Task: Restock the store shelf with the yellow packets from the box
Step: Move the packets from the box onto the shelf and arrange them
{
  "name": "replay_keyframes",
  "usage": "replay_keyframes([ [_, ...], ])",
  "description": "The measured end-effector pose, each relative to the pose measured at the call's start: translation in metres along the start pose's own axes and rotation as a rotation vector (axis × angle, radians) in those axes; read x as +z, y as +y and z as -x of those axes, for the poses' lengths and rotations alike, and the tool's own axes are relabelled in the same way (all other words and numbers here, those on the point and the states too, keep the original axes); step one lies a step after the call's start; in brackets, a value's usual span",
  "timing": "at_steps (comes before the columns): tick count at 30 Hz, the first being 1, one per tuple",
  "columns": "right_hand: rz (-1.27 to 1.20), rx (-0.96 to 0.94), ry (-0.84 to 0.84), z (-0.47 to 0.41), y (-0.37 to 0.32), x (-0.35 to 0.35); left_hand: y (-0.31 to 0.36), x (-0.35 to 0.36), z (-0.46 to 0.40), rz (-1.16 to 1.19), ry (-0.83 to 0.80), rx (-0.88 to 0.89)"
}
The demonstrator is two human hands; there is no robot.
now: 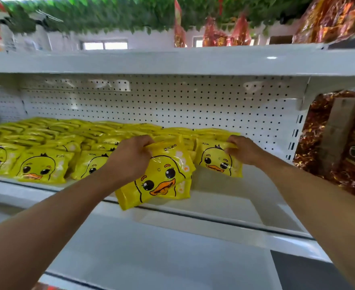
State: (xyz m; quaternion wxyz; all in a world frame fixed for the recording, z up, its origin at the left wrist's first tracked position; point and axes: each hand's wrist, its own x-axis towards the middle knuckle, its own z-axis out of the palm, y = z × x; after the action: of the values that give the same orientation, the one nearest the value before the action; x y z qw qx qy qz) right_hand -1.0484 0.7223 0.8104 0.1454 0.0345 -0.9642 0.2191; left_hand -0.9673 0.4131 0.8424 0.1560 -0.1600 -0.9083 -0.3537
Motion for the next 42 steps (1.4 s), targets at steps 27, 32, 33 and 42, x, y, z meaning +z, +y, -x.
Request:
replay_keyframes([
  [27,0.263,0.133,0.038,0.045,0.077,-0.027,0.089,0.143,-0.112,-0.258,-0.247,0.330],
  [32,0.278,0.104,0.010,0.052,0.084,-0.027,0.074,0.173,-0.132,-0.420,-0.227,0.300],
  [33,0.277,0.102,0.007,0.052,0.084,-0.027,0.071,0.176,-0.135,-0.456,-0.199,0.292],
  [42,0.272,0.065,0.012,0.057,0.077,-0.026,0.060,0.195,-0.143,-0.478,-0.070,0.321],
])
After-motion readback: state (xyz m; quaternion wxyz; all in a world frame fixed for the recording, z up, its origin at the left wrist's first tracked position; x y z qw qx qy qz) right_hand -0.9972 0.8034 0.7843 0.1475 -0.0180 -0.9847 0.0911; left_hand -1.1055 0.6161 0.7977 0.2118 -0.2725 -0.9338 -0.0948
